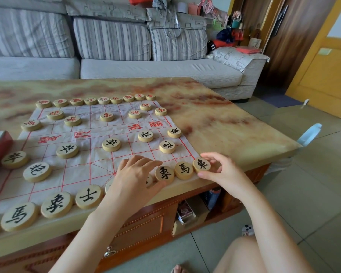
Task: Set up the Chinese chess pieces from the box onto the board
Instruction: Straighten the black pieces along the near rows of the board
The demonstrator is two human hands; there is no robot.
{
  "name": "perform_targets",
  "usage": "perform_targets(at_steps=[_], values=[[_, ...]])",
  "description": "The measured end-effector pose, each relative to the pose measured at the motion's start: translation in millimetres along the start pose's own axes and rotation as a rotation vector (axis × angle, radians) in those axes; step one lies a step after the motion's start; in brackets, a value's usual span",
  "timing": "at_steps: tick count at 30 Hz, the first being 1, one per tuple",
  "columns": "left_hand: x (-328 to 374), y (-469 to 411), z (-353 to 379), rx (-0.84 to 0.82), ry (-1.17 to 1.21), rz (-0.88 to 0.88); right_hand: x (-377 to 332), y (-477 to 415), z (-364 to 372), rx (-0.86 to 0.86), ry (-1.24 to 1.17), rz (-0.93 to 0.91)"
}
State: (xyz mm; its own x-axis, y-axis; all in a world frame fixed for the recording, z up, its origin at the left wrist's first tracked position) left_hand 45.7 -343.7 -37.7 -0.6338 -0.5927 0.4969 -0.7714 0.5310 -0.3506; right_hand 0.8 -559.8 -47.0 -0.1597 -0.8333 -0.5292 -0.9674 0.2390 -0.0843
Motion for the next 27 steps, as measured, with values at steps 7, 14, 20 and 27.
perform_targets(at_steps=[7,14,20,27], values=[[2,0,-2,0.009,0.009,-0.004,3,-3,4,-0.002,0.000,0.002],[1,-3,-4,0.041,0.087,-0.040,1,0,0,-0.037,-0.050,0.030],[-9,-15,-16,0.022,0.290,-0.128,-25,-35,-42,0.120,-0.130,-0.023],[-3,-70,-12,-0.072,0.284,-0.223,-67,-111,-9,0.011,0.027,-0.160]])
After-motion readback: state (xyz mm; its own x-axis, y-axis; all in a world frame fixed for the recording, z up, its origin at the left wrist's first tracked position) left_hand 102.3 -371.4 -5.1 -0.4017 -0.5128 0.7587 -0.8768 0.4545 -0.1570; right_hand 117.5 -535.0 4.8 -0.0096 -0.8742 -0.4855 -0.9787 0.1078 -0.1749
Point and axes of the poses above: each hand's wrist, its own y-axis away from the middle knuckle, its own z-axis out of the palm, x = y × z, the point moved 7 cm from there along -y, towards the middle knuckle, and after that the axes turned 15 degrees about y, right-handed, at the moved point
